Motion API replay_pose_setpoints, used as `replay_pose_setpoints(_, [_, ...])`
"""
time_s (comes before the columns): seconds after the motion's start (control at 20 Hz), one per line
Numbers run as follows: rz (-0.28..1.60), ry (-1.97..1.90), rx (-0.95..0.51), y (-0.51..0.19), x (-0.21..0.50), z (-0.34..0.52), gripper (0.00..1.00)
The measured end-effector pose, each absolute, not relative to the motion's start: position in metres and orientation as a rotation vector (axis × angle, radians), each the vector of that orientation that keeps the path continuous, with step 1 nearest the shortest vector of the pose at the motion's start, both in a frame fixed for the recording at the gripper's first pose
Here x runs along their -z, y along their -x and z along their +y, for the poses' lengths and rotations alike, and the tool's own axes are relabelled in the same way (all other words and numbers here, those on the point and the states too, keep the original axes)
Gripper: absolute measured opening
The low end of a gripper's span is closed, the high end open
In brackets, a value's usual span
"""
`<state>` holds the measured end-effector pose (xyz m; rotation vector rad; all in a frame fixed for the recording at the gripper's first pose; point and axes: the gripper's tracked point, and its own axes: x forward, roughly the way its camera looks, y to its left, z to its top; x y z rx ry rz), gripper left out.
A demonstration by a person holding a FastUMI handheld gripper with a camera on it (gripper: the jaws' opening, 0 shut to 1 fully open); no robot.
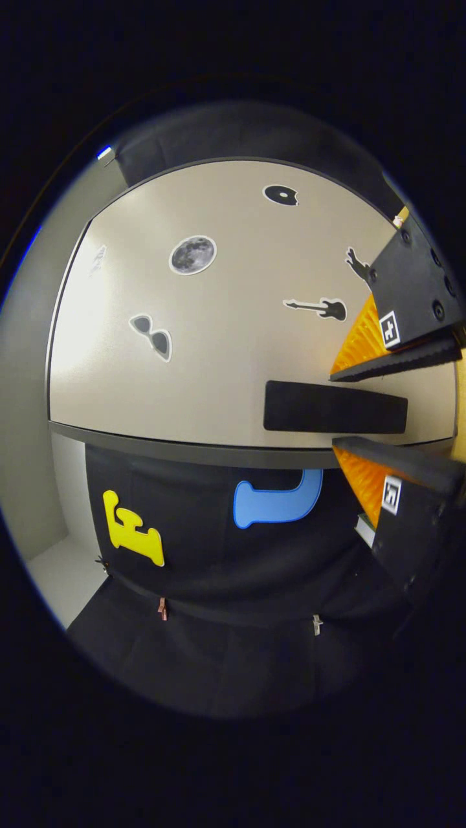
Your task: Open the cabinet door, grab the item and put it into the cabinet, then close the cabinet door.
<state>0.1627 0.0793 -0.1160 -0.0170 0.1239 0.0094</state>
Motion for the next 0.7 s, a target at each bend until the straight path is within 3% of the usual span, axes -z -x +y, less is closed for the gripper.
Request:
replay_pose_setpoints(0.05, [0.133,0.007,0.001,-0.164,0.118,0.082,0.36])
replay_pose_setpoints(0.2, [0.140,0.045,0.003,-0.164,0.119,0.081,0.35])
replay_pose_setpoints(0.25, [0.148,0.055,-0.003,-0.164,0.119,0.081,0.28])
replay_pose_setpoints(0.4, [0.166,0.043,-0.023,-0.162,0.119,0.081,0.27])
replay_pose_setpoints(0.45, [0.173,0.040,-0.032,-0.158,0.118,0.080,0.16])
replay_pose_setpoints(0.7, [0.173,0.028,-0.063,-0.137,0.110,0.083,0.17])
